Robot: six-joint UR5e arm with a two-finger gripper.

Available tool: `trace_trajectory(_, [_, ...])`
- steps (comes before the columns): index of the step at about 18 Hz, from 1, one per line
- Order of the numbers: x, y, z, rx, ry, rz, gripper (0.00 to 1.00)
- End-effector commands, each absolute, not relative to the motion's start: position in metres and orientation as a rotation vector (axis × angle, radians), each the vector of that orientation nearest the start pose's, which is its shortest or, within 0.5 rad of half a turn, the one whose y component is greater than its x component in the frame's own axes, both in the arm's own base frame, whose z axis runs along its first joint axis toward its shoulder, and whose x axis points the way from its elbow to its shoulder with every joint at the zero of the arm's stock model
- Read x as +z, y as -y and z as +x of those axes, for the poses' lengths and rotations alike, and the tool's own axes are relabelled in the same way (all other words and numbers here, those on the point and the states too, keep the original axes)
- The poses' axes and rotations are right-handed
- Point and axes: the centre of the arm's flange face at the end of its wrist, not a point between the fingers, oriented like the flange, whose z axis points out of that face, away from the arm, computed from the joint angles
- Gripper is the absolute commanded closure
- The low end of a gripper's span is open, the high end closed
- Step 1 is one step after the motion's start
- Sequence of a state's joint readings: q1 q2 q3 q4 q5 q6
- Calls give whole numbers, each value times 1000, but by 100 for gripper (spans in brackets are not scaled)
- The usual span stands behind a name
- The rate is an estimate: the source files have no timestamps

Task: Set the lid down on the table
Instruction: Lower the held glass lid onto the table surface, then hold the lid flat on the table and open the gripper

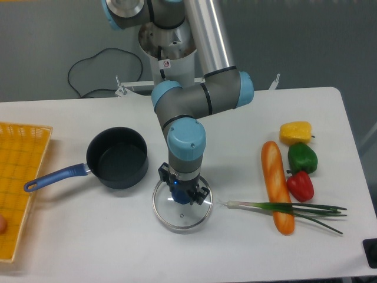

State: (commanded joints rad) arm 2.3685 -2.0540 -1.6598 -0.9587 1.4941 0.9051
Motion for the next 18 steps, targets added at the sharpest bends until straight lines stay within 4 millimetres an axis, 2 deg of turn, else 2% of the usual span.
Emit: trace_trajectory(18, [224,-548,-354,-21,-178,-3049,61])
